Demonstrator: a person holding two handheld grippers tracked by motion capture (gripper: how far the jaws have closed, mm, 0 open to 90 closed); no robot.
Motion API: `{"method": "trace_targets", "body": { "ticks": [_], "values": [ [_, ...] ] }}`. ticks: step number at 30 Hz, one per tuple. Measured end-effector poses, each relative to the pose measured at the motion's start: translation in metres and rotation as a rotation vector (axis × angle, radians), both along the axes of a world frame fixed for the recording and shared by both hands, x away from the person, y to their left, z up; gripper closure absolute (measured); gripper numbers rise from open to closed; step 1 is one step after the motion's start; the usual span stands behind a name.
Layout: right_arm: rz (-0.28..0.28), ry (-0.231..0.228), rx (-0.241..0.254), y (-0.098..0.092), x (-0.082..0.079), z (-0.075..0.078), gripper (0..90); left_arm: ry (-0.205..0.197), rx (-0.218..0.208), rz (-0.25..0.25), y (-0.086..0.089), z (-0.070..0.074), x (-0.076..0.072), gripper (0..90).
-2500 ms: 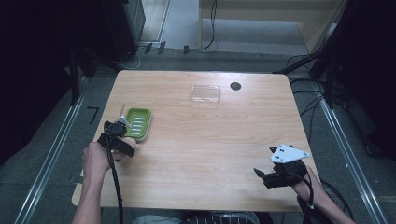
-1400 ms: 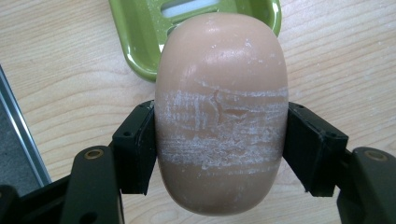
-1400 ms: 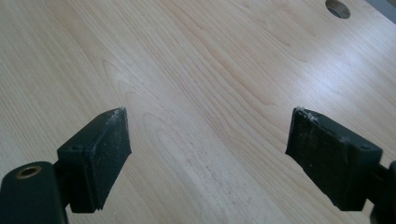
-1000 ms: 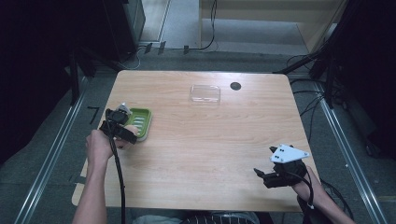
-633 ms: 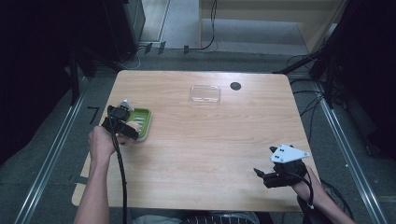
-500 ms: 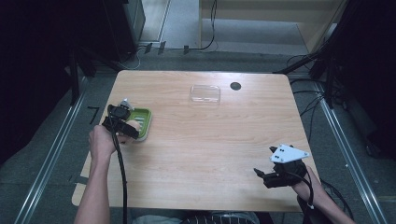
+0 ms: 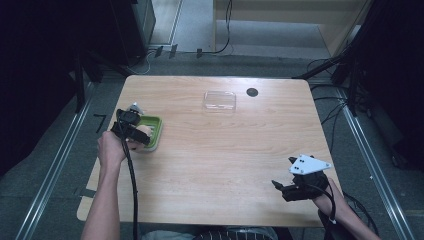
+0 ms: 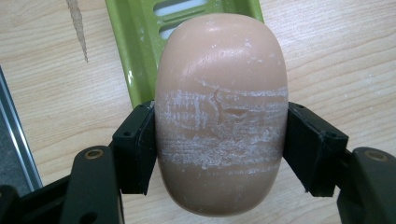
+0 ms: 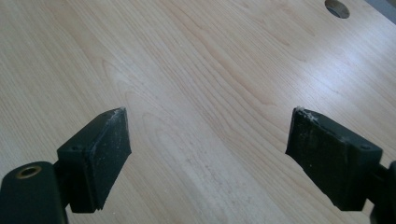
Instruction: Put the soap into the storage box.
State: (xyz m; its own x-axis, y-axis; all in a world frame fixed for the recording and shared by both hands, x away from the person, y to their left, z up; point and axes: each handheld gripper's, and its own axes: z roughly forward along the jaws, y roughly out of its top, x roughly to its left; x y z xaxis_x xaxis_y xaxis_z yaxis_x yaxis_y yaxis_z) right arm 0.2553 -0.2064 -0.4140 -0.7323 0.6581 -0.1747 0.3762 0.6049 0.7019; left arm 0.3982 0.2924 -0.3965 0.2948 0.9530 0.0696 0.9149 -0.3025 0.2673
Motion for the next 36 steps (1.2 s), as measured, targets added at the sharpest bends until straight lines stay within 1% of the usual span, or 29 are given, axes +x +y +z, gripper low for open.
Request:
{"method": "trace_targets", "body": {
  "ticks": [5, 7, 10, 11, 16, 19, 24, 26, 27, 31, 34, 35, 36],
  "values": [
    [0.000, 0.000, 0.001, 0.000, 0.000, 0.000, 13.6, -0.006, -0.001, 0.003, -0.001, -0.002, 0.003, 34.0],
    [-0.001, 0.001, 0.001, 0.000, 0.000, 0.000, 13.6, -0.023, -0.005, 0.008, -0.001, -0.003, 0.003, 34.0],
    [-0.001, 0.000, 0.003, 0.000, 0.000, 0.000, 13.6, -0.027, -0.008, 0.008, -0.001, -0.002, 0.005, 34.0],
    [-0.001, 0.000, 0.002, 0.000, 0.000, 0.000, 13.6, -0.038, -0.011, 0.014, 0.000, -0.002, 0.005, 34.0],
    [-0.005, 0.002, 0.003, 0.000, 0.000, 0.000, 13.6, -0.061, -0.027, 0.024, 0.001, -0.002, 0.006, 34.0],
    [-0.004, 0.001, 0.003, 0.000, 0.000, 0.000, 13.6, -0.061, -0.040, 0.023, 0.001, -0.003, 0.007, 34.0],
    [0.000, 0.000, 0.000, 0.000, 0.000, 0.000, 13.6, -0.076, -0.030, 0.027, 0.002, -0.005, 0.009, 34.0],
    [0.000, 0.000, 0.000, 0.000, 0.000, 0.000, 13.6, -0.079, -0.031, 0.030, 0.002, -0.005, 0.010, 34.0],
    [0.000, 0.000, 0.000, 0.000, 0.000, 0.000, 13.6, -0.088, -0.033, 0.037, 0.002, -0.006, 0.010, 34.0],
    [0.000, 0.000, 0.001, 0.000, 0.000, 0.000, 13.6, -0.101, -0.033, 0.044, 0.003, -0.006, 0.013, 34.0],
    [-0.001, 0.000, 0.002, 0.000, 0.000, 0.000, 13.6, -0.105, -0.039, 0.049, 0.003, -0.008, 0.015, 34.0],
    [-0.001, -0.001, 0.004, 0.000, 0.000, 0.000, 13.6, -0.100, -0.037, 0.048, 0.003, -0.009, 0.016, 34.0],
    [-0.002, -0.001, 0.003, 0.000, 0.000, 0.000, 13.6, -0.105, -0.037, 0.051, 0.003, -0.009, 0.016, 34.0]
  ]
}}
